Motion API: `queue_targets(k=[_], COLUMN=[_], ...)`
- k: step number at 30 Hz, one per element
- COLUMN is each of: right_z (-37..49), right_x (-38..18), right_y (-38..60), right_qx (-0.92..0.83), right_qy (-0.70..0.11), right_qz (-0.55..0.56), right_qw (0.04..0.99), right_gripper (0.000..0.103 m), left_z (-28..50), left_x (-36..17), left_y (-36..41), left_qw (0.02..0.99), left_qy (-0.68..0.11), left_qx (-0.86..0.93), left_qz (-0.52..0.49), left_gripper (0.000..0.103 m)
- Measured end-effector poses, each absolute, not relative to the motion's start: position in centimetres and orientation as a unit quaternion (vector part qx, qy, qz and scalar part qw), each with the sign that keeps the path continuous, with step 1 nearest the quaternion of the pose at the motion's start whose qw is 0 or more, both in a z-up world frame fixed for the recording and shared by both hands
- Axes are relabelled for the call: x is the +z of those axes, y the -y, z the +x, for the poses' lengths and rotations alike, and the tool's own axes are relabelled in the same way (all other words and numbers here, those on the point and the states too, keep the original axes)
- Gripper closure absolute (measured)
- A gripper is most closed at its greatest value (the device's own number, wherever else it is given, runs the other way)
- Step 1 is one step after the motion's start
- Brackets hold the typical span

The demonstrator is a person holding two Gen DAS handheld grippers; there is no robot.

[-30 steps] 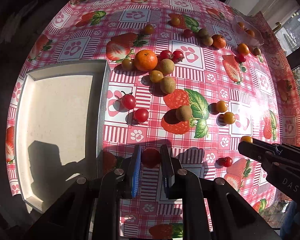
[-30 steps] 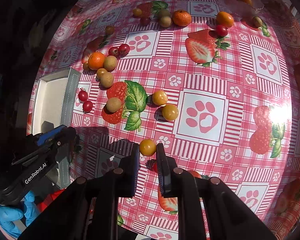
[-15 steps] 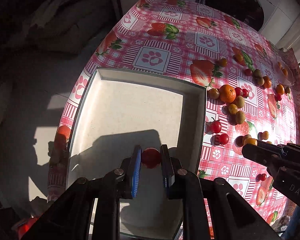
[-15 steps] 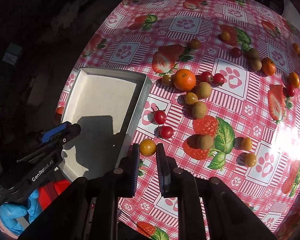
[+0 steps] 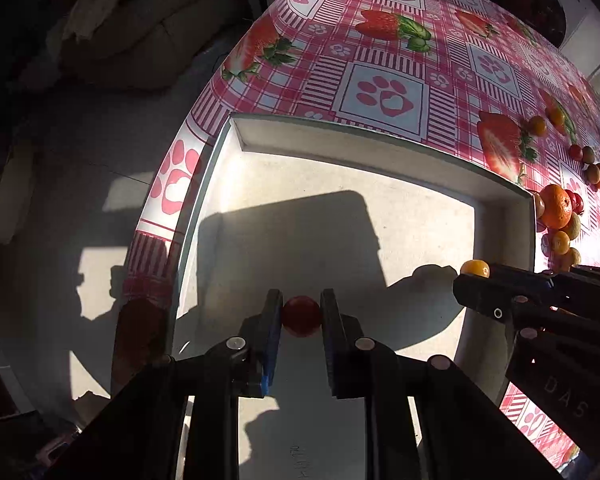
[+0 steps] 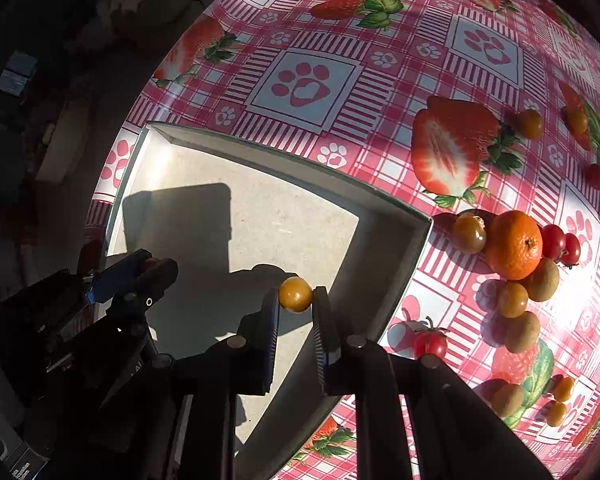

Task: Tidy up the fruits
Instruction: 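Carry both tomatoes over the white tray and open both grippers, then lift both grippers out of the tray back toward the fruit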

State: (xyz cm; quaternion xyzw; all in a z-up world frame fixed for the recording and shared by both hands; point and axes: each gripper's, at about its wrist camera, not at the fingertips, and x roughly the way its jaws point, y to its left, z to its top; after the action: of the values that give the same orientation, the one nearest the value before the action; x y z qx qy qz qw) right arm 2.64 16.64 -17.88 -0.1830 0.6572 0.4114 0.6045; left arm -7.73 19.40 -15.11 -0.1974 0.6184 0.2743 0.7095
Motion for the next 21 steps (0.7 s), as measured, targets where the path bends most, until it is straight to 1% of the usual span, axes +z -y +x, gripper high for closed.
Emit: queue_targets(k=[1, 2, 4, 5, 6, 8, 9, 10, 11, 12, 13, 14, 15, 17, 21], right_z=[2.6, 2.5, 2.3, 2.2, 2.3, 2.4, 2.5, 2.6, 2.7, 2.8, 2.9, 2.9, 2.8, 2.4, 1.8], right_x=[-18.2, -18.6, -18.9, -18.9, -18.9, -19.0, -19.0, -18.9, -18.7, -18.3, -17.9, -17.3, -16.6, -15.3, -14.3], right_y=[-16.7, -16.8, -16.8, -16.8, -16.9, -17.0, -17.1, -17.0, -17.0, -17.0, -16.9, -16.8, -16.7, -16.3, -13.5], right_qx=[0.408, 0.405, 0.404, 0.405, 0.4, 0.4, 0.398, 0.399, 0.402, 0.406, 0.416, 0.426, 0.428, 0.428, 0.41], right_qy=[-0.66, -0.662, -0.665, -0.662, -0.661, -0.663, -0.664, -0.665, -0.664, -0.662, -0.661, -0.659, -0.65, -0.632, -0.633], right_qz=[-0.186, -0.19, -0.195, -0.197, -0.203, -0.2, -0.199, -0.196, -0.191, -0.187, -0.175, -0.164, -0.163, -0.169, -0.165], right_qw=[0.602, 0.601, 0.597, 0.599, 0.602, 0.6, 0.601, 0.601, 0.601, 0.601, 0.599, 0.598, 0.607, 0.624, 0.635], right_gripper=[0.084, 0.084, 0.083, 0.083, 0.082, 0.076, 0.066, 0.06, 0.058, 0.048, 0.028, 0.017, 0.009, 0.009, 0.009], left_z=[-7.8, -7.8, -8.0, -8.2, -8.4, -8.8, -9.0, -9.2, -9.6, -9.9, -10.0, -10.2, -10.3, -10.4, -10.8], left_x=[-15.4, -15.7, -16.0, -16.0, -15.9, -15.9, -16.0, -16.0, -16.0, -16.0, -15.8, -15.6, -15.4, -14.9, -14.0], left_y=[-19.4, -19.5, -19.5, -19.5, -19.5, -19.8, -20.0, -20.2, -20.6, -20.7, -20.6, -20.4, -20.1, -19.3, -17.0], left_qw=[0.707, 0.705, 0.702, 0.7, 0.7, 0.701, 0.697, 0.697, 0.696, 0.697, 0.698, 0.699, 0.699, 0.7, 0.7], left_qy=[-0.621, -0.624, -0.628, -0.626, -0.623, -0.621, -0.624, -0.625, -0.625, -0.624, -0.624, -0.625, -0.626, -0.629, -0.634], left_qx=[0.274, 0.273, 0.272, 0.289, 0.302, 0.304, 0.304, 0.3, 0.296, 0.292, 0.288, 0.288, 0.29, 0.287, 0.275], left_qz=[-0.198, -0.199, -0.199, -0.186, -0.174, -0.174, -0.179, -0.185, -0.193, -0.198, -0.199, -0.196, -0.188, -0.18, -0.179], left_gripper=[0.082, 0.079, 0.048, 0.03, 0.021, 0.02, 0.02, 0.02, 0.02, 0.02, 0.02, 0.02, 0.02, 0.02, 0.02])
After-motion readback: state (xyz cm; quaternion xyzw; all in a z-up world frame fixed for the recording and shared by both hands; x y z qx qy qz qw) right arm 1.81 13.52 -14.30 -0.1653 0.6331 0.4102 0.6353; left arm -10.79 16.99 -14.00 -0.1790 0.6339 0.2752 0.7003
